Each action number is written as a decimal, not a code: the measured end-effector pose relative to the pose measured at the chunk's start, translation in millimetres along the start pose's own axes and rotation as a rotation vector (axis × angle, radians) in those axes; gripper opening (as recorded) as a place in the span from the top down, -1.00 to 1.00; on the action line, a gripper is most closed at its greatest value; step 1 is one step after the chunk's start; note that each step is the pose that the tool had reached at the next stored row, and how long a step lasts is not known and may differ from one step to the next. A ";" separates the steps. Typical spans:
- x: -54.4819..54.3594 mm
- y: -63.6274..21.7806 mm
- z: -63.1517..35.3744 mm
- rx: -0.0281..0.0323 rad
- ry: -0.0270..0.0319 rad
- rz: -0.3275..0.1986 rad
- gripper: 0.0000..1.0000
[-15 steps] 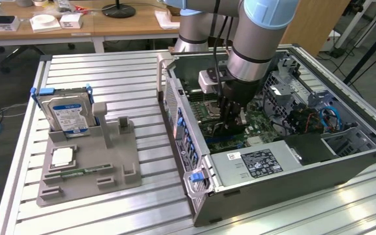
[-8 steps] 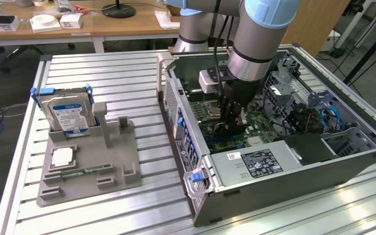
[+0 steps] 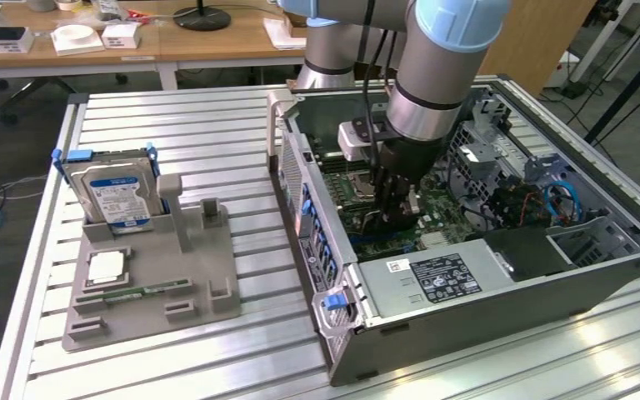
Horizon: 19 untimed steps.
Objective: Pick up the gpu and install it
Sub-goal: 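Insert the gpu into the slot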
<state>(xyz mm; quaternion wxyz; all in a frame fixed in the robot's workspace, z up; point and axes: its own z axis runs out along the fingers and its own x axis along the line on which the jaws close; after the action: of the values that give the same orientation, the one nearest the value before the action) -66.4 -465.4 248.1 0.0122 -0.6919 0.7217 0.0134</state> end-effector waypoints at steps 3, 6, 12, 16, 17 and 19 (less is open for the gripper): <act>0.0 0.0 0.9 0.0002 -0.0001 0.000 0.47; -0.1 0.0 0.6 0.0005 -0.0011 0.000 0.47; -0.2 -0.1 -3.8 0.0004 -0.0009 0.000 0.47; -0.2 -0.1 -3.8 0.0004 -0.0010 0.000 0.47; -0.2 0.0 -3.8 0.0004 -0.0010 0.000 0.47; -0.2 -0.1 -3.8 0.0004 -0.0010 0.000 0.47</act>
<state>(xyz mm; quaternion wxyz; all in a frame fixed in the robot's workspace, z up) -66.3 -465.4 251.9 0.0127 -0.6919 0.7218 0.0136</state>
